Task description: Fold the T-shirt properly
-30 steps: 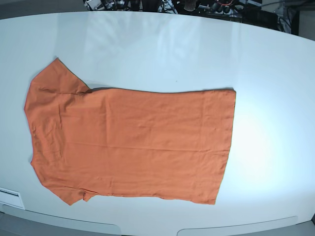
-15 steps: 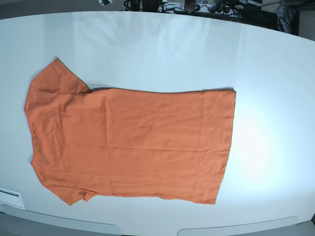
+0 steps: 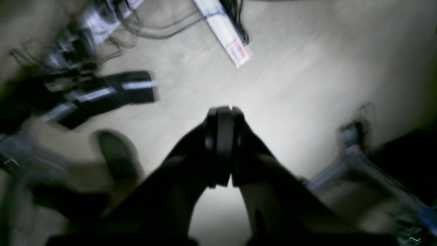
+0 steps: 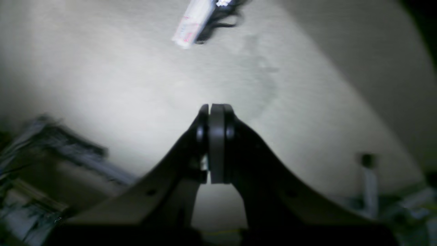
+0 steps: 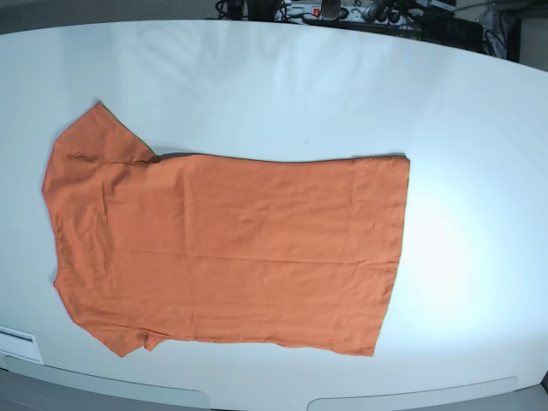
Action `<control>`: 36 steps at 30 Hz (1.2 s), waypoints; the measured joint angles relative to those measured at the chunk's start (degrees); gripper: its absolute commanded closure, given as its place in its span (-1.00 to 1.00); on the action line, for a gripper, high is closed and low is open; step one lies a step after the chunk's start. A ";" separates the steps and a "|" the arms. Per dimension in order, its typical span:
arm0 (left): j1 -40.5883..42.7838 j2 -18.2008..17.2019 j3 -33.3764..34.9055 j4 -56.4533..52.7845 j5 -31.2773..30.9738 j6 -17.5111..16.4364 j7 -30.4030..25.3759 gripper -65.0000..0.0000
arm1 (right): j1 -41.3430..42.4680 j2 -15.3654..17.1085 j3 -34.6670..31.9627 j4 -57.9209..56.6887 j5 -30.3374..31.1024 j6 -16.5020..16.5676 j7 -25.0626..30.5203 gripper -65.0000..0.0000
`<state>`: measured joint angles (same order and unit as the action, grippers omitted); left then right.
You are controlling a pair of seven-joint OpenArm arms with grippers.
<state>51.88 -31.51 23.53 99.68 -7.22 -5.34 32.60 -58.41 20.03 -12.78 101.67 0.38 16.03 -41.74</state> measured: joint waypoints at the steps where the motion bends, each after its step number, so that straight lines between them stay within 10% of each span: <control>1: 1.44 -1.57 -0.07 3.45 1.62 1.01 0.11 1.00 | -1.53 1.09 0.09 2.91 -1.18 -1.27 -0.83 1.00; 11: 12.33 -11.41 0.02 33.27 23.63 8.20 5.49 1.00 | -15.30 10.32 0.07 25.20 -18.36 -15.37 -6.56 1.00; 18: 13.18 -15.78 0.02 34.38 37.13 14.34 7.08 1.00 | -15.50 12.17 0.68 32.50 -29.44 -21.70 -6.91 1.00; 23: 8.52 -17.44 0.04 34.38 36.59 9.49 5.42 1.00 | -11.30 12.04 5.40 32.52 -28.35 -20.06 0.52 1.00; 31: -2.99 -19.89 -8.17 33.92 28.96 5.55 -3.10 1.00 | 6.88 11.72 9.20 32.52 -12.31 -8.68 6.99 1.00; 36: -10.21 -21.00 -11.63 25.29 28.02 -2.58 -13.84 0.05 | 12.94 11.85 9.25 32.52 -8.72 -5.55 10.12 1.00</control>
<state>41.67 -52.51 11.90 124.97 20.80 -7.92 18.76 -45.47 31.88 -3.53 134.19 -8.34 10.48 -31.62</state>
